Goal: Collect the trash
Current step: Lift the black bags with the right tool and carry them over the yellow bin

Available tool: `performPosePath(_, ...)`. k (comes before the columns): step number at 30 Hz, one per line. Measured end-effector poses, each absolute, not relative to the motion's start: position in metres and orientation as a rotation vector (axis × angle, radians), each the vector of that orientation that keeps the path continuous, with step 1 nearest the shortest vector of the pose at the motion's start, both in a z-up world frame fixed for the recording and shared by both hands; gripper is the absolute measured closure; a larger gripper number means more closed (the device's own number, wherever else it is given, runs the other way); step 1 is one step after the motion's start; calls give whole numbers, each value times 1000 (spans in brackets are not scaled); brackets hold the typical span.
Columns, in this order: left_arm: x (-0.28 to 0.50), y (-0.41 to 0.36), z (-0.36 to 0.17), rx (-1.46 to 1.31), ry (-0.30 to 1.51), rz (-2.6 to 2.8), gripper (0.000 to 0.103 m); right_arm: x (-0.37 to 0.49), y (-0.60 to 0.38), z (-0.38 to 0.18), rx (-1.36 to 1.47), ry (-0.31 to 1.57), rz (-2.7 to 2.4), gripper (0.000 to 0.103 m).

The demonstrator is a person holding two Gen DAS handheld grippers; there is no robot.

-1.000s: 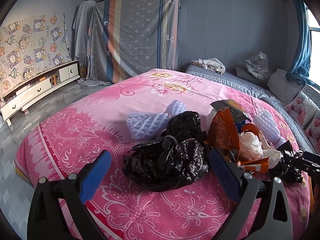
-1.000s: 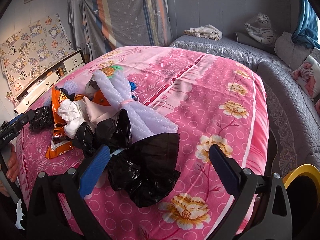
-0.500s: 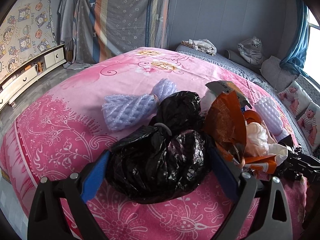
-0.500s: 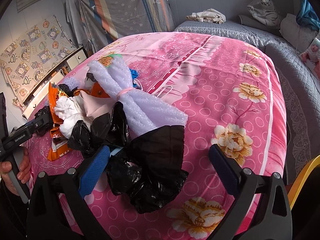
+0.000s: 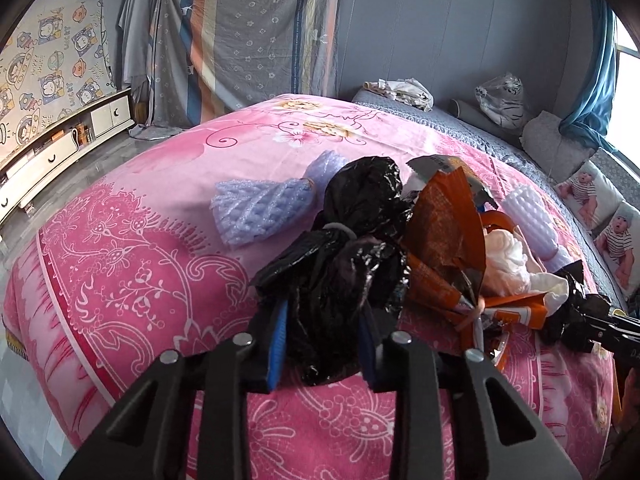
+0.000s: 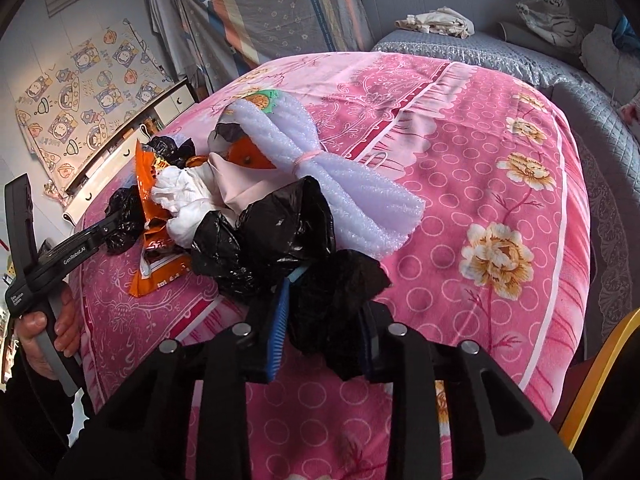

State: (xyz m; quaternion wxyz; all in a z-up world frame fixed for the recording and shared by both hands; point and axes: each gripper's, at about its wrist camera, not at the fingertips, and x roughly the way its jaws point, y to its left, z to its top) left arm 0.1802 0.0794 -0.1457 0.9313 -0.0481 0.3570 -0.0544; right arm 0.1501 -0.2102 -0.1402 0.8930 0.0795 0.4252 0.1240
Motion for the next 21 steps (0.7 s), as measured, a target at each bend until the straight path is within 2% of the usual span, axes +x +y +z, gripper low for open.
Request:
performPosePath(6,161,82,-128,-106,658,-123,88,134,-215,-127,248,860,320,87)
performPosePath(21,110,65,-67,-109,493,-208,89,79,-252,-56,331,644,302,87)
